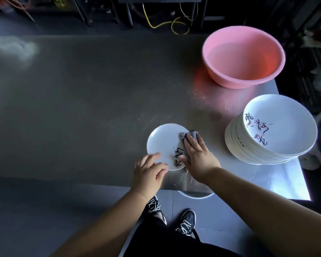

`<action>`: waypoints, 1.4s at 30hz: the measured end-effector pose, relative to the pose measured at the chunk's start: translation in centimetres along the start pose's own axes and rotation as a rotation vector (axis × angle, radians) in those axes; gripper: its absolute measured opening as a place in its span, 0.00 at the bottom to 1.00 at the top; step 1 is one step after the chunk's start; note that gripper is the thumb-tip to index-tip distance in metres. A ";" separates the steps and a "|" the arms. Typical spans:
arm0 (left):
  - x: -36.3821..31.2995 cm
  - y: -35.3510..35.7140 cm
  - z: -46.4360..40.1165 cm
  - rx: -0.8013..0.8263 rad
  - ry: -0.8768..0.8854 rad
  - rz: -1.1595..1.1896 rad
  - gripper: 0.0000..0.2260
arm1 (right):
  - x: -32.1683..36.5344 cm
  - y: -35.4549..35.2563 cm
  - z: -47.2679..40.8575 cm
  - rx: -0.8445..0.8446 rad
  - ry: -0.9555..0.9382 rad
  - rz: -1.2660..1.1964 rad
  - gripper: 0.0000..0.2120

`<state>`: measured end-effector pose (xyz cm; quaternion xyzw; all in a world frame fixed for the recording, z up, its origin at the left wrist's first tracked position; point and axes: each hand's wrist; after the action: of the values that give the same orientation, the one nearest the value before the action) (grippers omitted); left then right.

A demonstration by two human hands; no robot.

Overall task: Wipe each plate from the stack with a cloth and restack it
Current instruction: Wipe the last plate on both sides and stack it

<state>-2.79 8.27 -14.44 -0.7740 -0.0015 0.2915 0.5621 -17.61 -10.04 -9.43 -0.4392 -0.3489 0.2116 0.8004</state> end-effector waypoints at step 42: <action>1.2 -0.7 -5.1 0.086 0.116 -0.170 0.14 | -1.9 -2.6 -2.0 0.014 0.060 -0.087 0.36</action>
<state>0.73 4.45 -13.36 -0.7617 -0.0221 0.1972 0.6168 -17.36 -13.75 -8.68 -0.4243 -0.3420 0.1656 0.8219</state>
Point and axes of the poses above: each hand's wrist, its own z-axis away from the middle knuckle, its own y-axis out of the palm, x = y × z, and after that the axes turned 1 degree about -y, right-handed
